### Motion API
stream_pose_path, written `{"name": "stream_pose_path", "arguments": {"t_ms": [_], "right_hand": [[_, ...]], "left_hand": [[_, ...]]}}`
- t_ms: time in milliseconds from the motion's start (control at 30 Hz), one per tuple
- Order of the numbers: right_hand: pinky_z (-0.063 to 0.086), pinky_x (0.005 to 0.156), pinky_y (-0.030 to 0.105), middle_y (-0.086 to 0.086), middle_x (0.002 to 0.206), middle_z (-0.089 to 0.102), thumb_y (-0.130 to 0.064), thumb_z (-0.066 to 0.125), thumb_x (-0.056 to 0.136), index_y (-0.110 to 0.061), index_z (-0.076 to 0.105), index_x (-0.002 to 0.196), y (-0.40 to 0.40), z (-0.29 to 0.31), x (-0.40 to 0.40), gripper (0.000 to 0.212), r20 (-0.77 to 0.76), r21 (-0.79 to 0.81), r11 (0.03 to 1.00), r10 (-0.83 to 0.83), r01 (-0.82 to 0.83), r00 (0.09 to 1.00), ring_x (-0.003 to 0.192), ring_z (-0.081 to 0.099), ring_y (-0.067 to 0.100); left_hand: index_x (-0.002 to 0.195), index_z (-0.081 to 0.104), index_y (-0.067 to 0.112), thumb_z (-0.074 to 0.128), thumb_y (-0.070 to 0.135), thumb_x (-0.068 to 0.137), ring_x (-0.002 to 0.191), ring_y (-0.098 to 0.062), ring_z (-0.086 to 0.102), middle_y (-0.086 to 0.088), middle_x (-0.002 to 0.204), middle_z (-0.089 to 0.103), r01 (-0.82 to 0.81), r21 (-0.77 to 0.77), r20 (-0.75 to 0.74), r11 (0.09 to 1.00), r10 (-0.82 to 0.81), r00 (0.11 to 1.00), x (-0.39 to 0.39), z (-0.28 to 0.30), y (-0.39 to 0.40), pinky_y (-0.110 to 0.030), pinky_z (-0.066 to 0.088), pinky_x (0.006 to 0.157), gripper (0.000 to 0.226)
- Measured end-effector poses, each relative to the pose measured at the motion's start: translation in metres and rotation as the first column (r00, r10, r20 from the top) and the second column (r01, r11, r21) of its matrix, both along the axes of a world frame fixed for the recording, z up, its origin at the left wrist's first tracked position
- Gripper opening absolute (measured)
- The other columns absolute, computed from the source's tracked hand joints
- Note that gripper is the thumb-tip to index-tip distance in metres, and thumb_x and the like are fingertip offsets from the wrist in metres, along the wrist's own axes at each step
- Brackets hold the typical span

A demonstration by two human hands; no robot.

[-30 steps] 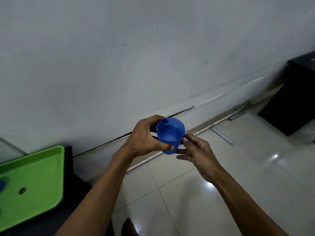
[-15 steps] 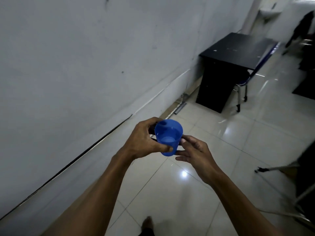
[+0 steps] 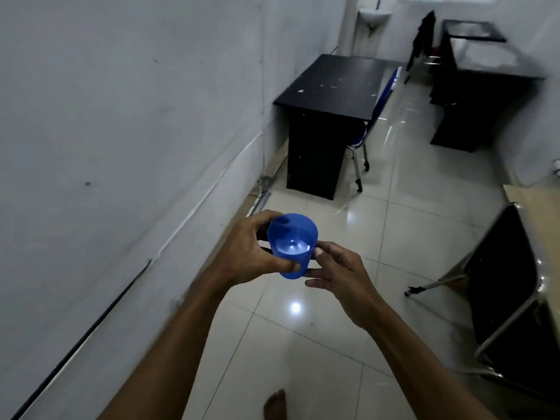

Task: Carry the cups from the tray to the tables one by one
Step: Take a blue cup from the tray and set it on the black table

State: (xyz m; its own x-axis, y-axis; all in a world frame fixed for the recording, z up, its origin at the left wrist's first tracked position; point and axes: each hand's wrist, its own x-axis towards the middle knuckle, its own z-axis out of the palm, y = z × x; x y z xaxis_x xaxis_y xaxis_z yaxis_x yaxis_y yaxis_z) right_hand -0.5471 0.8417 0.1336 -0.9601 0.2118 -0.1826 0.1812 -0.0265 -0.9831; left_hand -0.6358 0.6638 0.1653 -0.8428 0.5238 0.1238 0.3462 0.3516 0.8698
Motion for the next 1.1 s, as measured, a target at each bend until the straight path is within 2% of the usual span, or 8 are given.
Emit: {"name": "stream_pose_path", "arguments": {"t_ms": [167, 367, 533, 633, 800, 967, 1100], "right_hand": [[0.059, 0.086, 0.049, 0.009, 0.113, 0.071, -0.022, 0.048, 0.101, -0.015, 0.061, 0.123, 0.044, 0.001, -0.062, 0.027, 0.011, -0.015, 0.996, -0.087, 0.088, 0.996, 0.094, 0.073, 0.029], [0.06, 0.084, 0.046, 0.008, 0.113, 0.071, -0.022, 0.047, 0.101, -0.016, 0.061, 0.122, 0.096, 0.002, -0.123, 0.026, 0.016, -0.033, 0.986, -0.165, 0.165, 0.986, 0.092, 0.074, 0.026], [0.06, 0.084, 0.046, 0.007, 0.111, 0.072, -0.022, 0.049, 0.101, -0.015, 0.06, 0.125, 0.153, -0.002, -0.179, 0.028, 0.028, -0.044, 0.977, -0.207, 0.208, 0.978, 0.091, 0.074, 0.026], [0.06, 0.084, 0.045, 0.007, 0.112, 0.071, -0.02, 0.047, 0.101, -0.015, 0.06, 0.124, 0.198, -0.004, -0.219, 0.027, 0.014, -0.028, 0.98, -0.197, 0.197, 0.98, 0.091, 0.075, 0.025], [0.06, 0.084, 0.044, 0.006, 0.106, 0.073, -0.018, 0.047, 0.102, -0.019, 0.064, 0.119, 0.279, 0.002, -0.287, 0.024, 0.021, -0.034, 0.983, -0.181, 0.182, 0.983, 0.09, 0.075, 0.024], [0.06, 0.084, 0.043, 0.01, 0.11, 0.072, -0.02, 0.048, 0.101, -0.015, 0.061, 0.125, 0.361, 0.01, -0.35, 0.028, 0.032, -0.016, 0.987, -0.162, 0.163, 0.986, 0.091, 0.074, 0.023], [0.06, 0.086, 0.044, 0.009, 0.113, 0.071, -0.02, 0.047, 0.102, -0.016, 0.061, 0.126, 0.412, 0.013, -0.389, 0.028, 0.033, -0.026, 0.985, -0.168, 0.169, 0.985, 0.093, 0.074, 0.025]], "left_hand": [[0.128, 0.057, 0.017, 0.089, 0.027, 0.054, 0.103, -0.013, 0.065, 0.004, 0.115, 0.066, 0.095, -0.012, -0.008, 0.995, -0.095, 0.995, -0.076, 0.002, 0.052, -0.024, 0.06, 0.08, 0.081], [0.127, 0.057, 0.017, 0.086, 0.03, 0.053, 0.103, -0.015, 0.065, 0.002, 0.115, 0.065, 0.178, -0.026, -0.007, 0.984, -0.178, 0.984, -0.15, 0.004, 0.115, -0.03, 0.06, 0.084, 0.081], [0.128, 0.057, 0.02, 0.086, 0.036, 0.052, 0.104, -0.015, 0.064, 0.004, 0.116, 0.065, 0.214, -0.045, -0.015, 0.976, -0.214, 0.977, -0.21, 0.001, 0.176, -0.03, 0.06, 0.082, 0.082], [0.126, 0.058, 0.021, 0.086, 0.036, 0.053, 0.103, -0.011, 0.063, 0.006, 0.114, 0.065, 0.218, -0.05, -0.033, 0.975, -0.22, 0.975, -0.249, 0.0, 0.22, -0.026, 0.059, 0.081, 0.08], [0.122, 0.057, 0.026, 0.086, 0.03, 0.054, 0.1, -0.001, 0.062, 0.016, 0.111, 0.063, 0.2, -0.037, -0.031, 0.979, -0.201, 0.979, -0.311, 0.007, 0.299, -0.011, 0.054, 0.074, 0.074], [0.125, 0.057, 0.023, 0.085, 0.031, 0.055, 0.103, -0.002, 0.061, 0.017, 0.112, 0.062, 0.182, -0.042, -0.047, 0.982, -0.184, 0.982, -0.371, 0.013, 0.377, -0.013, 0.051, 0.08, 0.076], [0.122, 0.058, 0.024, 0.09, 0.024, 0.057, 0.098, 0.001, 0.062, 0.016, 0.11, 0.063, 0.186, -0.041, -0.052, 0.982, -0.188, 0.981, -0.411, 0.014, 0.43, -0.011, 0.052, 0.075, 0.073]]}}
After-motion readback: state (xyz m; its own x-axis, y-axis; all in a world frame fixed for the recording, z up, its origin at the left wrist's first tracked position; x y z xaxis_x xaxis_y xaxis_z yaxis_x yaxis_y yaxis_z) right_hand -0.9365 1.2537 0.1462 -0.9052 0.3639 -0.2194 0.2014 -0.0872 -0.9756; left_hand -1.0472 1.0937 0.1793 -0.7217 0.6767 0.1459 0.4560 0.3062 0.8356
